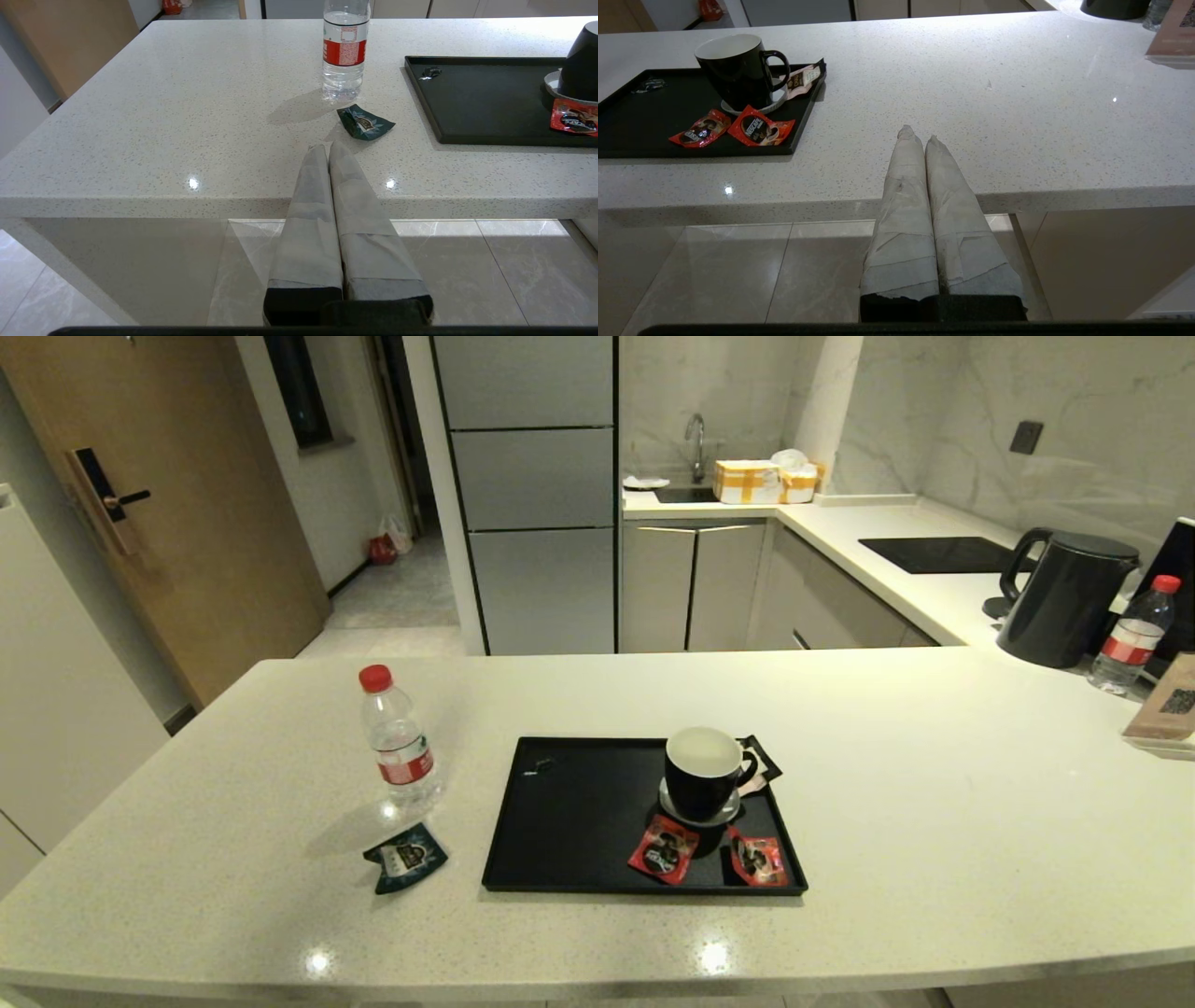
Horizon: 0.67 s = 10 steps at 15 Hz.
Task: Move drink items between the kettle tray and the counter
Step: Return the tea bag to its original position
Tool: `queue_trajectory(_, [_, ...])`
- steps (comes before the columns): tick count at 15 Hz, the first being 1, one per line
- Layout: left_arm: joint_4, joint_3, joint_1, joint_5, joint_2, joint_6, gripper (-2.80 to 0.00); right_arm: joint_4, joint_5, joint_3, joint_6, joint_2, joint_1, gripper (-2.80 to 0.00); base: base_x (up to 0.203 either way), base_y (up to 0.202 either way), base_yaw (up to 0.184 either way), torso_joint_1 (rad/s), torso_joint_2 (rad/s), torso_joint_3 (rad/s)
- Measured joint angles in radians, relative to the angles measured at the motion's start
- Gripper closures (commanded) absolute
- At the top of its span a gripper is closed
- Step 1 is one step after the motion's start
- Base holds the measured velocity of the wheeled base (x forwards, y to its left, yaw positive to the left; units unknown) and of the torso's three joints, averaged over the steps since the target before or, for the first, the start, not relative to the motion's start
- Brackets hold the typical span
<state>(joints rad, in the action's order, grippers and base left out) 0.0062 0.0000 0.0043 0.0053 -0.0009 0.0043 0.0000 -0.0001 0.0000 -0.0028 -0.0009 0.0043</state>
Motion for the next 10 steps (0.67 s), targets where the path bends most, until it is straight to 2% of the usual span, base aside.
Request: queue_trajectory(10, [-0.003, 0.000, 0.000, 0.003, 0.000, 0.010, 0.00, 0.000, 0.000, 0.000, 0.000, 0.000, 0.000, 0.00, 0.000, 0.000, 0.000, 0.000, 0.00, 0.000])
